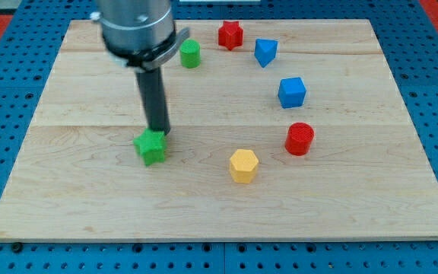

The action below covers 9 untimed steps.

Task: Slightly move the green star to the parallel left side of the yellow hexagon

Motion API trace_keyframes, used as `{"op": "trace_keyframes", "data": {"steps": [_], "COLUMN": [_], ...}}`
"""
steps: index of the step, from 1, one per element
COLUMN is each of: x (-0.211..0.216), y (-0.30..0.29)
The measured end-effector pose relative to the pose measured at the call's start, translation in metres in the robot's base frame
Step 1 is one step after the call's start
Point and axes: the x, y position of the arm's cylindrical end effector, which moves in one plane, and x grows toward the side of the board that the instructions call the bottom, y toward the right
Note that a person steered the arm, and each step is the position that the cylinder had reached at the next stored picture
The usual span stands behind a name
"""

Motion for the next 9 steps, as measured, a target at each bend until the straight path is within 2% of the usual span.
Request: {"op": "trace_keyframes", "data": {"steps": [1,2,3,5,6,8,9], "x": [0.011,0.046,0.050,0.008,0.008,-0.027,0.000], "y": [0.032,0.041,-0.008,-0.068,-0.082,-0.108,-0.112]}}
